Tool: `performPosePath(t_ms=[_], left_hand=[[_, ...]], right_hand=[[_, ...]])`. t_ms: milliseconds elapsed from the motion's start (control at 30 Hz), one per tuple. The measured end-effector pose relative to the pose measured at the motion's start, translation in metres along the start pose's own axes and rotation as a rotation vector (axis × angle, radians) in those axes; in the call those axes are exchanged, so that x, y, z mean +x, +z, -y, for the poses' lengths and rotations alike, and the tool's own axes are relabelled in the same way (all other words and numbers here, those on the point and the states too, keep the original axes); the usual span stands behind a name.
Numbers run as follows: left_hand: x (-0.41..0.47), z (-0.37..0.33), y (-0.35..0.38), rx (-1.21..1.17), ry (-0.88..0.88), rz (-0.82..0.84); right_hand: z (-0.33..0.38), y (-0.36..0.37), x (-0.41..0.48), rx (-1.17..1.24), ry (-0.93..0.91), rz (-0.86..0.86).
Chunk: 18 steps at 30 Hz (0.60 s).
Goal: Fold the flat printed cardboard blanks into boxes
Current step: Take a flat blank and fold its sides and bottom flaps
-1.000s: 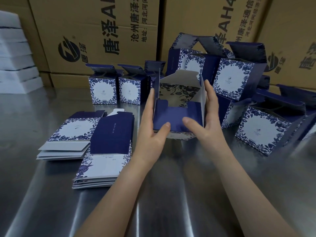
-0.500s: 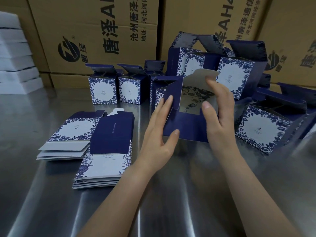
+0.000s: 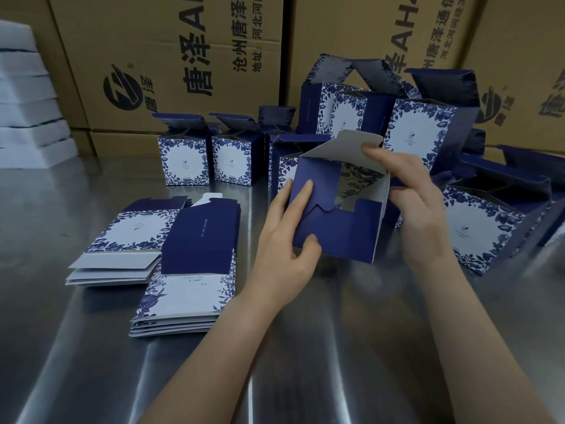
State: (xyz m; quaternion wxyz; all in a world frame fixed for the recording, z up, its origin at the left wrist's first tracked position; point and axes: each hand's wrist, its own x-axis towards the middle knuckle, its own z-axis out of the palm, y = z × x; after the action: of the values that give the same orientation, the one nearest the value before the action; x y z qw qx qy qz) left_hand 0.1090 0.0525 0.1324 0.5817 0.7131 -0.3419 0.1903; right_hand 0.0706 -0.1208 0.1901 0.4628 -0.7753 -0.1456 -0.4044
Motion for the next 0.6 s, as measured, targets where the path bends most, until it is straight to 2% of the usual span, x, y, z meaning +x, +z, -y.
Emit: performPosePath(t_ms=[300,600], left_hand=[[0.003,0.003,0.003,0.072,-0.026,-0.098],[0.005,0.005,0.002,0.013,-0.035,-0.284]], right_hand=[[0.007,0.000,-0.003,-0.184,-0.055,0.068],[-0.011,0.012,-0.004,-0.230,-0.182,-0.023]])
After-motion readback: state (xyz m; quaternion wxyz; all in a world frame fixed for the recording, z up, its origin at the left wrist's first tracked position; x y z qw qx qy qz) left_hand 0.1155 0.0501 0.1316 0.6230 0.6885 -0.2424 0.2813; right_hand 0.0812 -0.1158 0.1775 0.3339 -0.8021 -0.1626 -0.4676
